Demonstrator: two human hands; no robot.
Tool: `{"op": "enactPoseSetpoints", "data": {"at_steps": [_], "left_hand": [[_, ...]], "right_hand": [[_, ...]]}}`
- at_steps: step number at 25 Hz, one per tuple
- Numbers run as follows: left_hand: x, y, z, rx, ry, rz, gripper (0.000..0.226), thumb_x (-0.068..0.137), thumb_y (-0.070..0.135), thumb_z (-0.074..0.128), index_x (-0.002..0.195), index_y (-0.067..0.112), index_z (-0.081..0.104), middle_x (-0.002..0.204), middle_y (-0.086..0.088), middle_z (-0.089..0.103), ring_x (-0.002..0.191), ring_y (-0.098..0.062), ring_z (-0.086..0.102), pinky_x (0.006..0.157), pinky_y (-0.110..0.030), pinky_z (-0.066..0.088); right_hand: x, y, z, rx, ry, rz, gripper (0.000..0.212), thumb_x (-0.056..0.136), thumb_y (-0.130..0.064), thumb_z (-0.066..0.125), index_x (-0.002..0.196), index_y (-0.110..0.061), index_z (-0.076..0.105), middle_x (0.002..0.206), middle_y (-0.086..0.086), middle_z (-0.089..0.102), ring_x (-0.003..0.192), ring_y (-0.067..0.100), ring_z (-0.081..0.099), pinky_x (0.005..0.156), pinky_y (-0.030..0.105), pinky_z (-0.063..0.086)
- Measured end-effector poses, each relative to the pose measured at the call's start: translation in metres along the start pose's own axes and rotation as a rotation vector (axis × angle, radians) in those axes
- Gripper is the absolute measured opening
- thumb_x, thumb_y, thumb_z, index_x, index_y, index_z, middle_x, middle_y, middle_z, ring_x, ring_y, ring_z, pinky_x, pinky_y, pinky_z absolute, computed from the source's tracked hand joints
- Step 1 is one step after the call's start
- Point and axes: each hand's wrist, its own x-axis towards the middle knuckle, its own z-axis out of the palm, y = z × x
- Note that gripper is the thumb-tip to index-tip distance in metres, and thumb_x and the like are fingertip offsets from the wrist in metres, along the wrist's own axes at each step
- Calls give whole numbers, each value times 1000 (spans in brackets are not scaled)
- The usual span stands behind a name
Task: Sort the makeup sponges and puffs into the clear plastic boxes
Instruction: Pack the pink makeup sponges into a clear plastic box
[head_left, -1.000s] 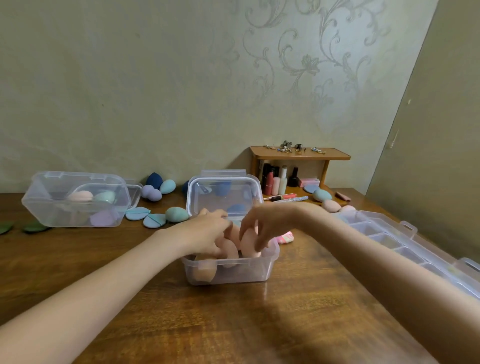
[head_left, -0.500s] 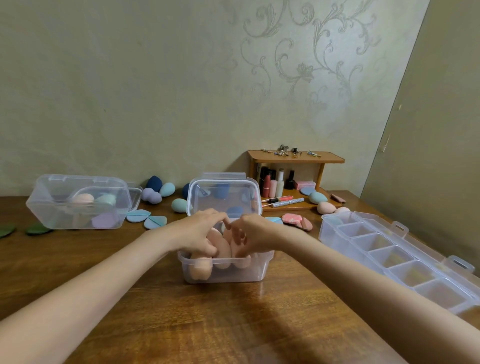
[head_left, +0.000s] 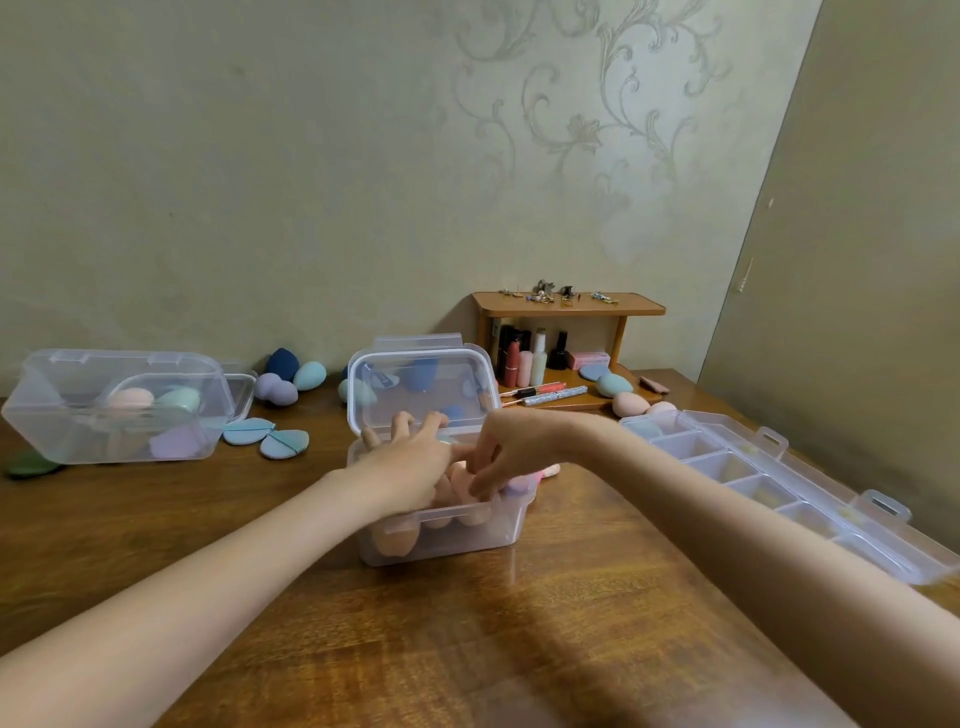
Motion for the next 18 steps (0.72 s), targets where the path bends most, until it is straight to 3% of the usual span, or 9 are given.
{"op": "enactPoseSetpoints", "data": {"at_steps": [2,4,6,7,9,11,12,14,18], "left_hand": [[6,4,-2,-4,-45,1,50,93,15,45,133,44,40,152,-2,14,138,-36,11,109,-65,17],[14,7,-5,12,-68,-12,42,92,23,48,129,43,42,148,-4,20,135,-36,18,108,-65,21],[20,10,-7,60,-91,-11,39,90,29,54,125,39,44,144,-5,22,133,-37,21,107,-62,26],[23,11,-8,87,-100,0,39,89,28,56,125,38,45,144,-6,22,132,-38,21,108,-61,26],[27,15,-8,124,-100,14,39,87,27,59,123,36,46,143,-7,21,132,-40,20,108,-60,26],[32,15,-9,137,-101,25,37,86,28,60,121,36,48,141,-7,22,132,-40,21,106,-59,29],[33,14,-10,140,-110,31,36,86,30,61,119,36,49,139,-7,23,131,-40,21,104,-58,30],[35,13,-10,148,-123,37,36,85,32,61,119,36,49,138,-9,23,131,-39,20,102,-56,32],[34,11,-6,169,-83,47,36,86,33,60,119,36,49,139,-8,23,130,-38,22,101,-55,33]], "right_hand": [[-11,10,-17,169,6,16,21,91,-20,57,96,-4,68,94,10,71,73,8,64,72,17,53],[-13,35,-41,327,278,84,21,93,-19,54,87,-3,67,87,11,71,71,12,66,71,20,56],[-4,75,-55,198,585,244,25,94,-18,51,79,-4,65,79,10,67,71,18,64,62,21,52],[2,97,-57,85,629,337,25,94,-18,49,81,-3,65,80,11,65,75,22,62,60,23,49],[17,132,-50,-107,502,527,31,95,-26,46,102,-1,63,101,13,63,97,29,59,79,33,48],[26,154,-36,-220,358,720,44,95,-40,42,122,-8,54,129,11,53,125,31,43,104,44,36],[28,161,-32,-220,325,795,50,94,-47,40,130,-12,47,138,11,46,133,31,33,109,46,29],[27,168,-30,-161,313,873,59,94,-52,37,141,-17,34,146,10,37,140,29,20,111,45,22],[31,176,-30,-69,341,870,62,93,-54,35,142,-17,30,143,10,38,136,27,25,111,41,26]]}}
